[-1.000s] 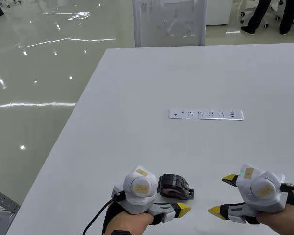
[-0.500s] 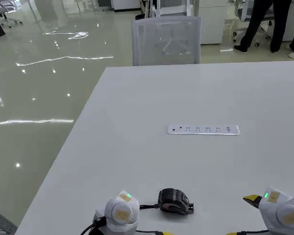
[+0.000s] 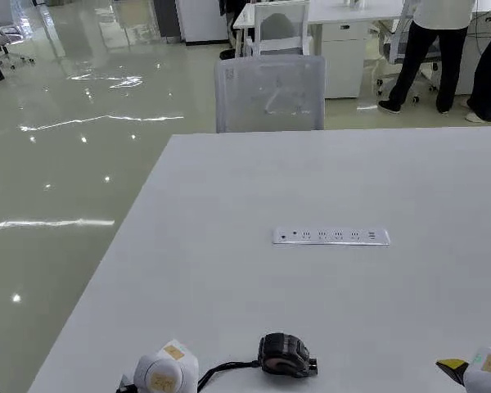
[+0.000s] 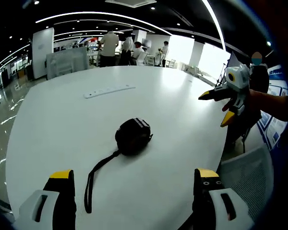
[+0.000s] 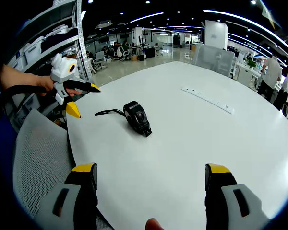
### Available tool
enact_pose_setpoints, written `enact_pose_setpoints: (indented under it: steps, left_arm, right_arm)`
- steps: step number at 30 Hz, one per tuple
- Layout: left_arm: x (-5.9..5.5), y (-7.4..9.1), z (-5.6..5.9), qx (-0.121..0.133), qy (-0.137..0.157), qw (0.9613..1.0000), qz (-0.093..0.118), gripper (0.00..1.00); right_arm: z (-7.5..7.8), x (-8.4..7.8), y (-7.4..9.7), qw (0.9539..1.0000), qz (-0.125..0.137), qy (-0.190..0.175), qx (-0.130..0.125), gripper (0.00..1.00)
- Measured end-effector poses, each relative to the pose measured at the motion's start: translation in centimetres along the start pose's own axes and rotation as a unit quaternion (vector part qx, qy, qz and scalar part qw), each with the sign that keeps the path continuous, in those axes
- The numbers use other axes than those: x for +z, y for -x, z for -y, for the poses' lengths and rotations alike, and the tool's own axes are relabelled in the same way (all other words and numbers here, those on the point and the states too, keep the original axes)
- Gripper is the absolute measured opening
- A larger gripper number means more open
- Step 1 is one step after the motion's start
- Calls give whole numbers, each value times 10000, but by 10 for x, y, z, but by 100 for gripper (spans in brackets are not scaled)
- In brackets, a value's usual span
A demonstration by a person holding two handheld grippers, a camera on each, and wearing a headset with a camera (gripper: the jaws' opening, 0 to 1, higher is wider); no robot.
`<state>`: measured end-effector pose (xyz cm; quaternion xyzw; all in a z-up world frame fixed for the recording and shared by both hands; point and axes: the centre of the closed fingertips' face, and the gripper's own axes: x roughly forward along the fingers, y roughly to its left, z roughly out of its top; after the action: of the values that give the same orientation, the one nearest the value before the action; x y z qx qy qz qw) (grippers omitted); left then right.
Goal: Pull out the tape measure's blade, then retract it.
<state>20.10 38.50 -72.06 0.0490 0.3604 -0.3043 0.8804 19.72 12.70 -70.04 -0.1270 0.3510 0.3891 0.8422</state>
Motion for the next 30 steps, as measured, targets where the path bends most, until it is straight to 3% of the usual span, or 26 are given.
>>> enact_pose_setpoints:
  steps: [6,10,17,30]
  left_arm:
    - [-8,23,-2,41,53,10000,17,100]
    - [-11,36,-7,84,132,9999,42,100]
    - [-8,61,-9,89,149,9998,100,100]
    - [-13,104,-8,165,187,9997,56,100]
  right_arm:
    - [0,-8,22,9996,63,-257,-115,97]
    - [-5,-11,35,9991,15,-414,-102,96]
    - [-11,-11,56,9990,9,-423,-143,100]
    - [-14,-10,98,9980,46,-533,-345,100]
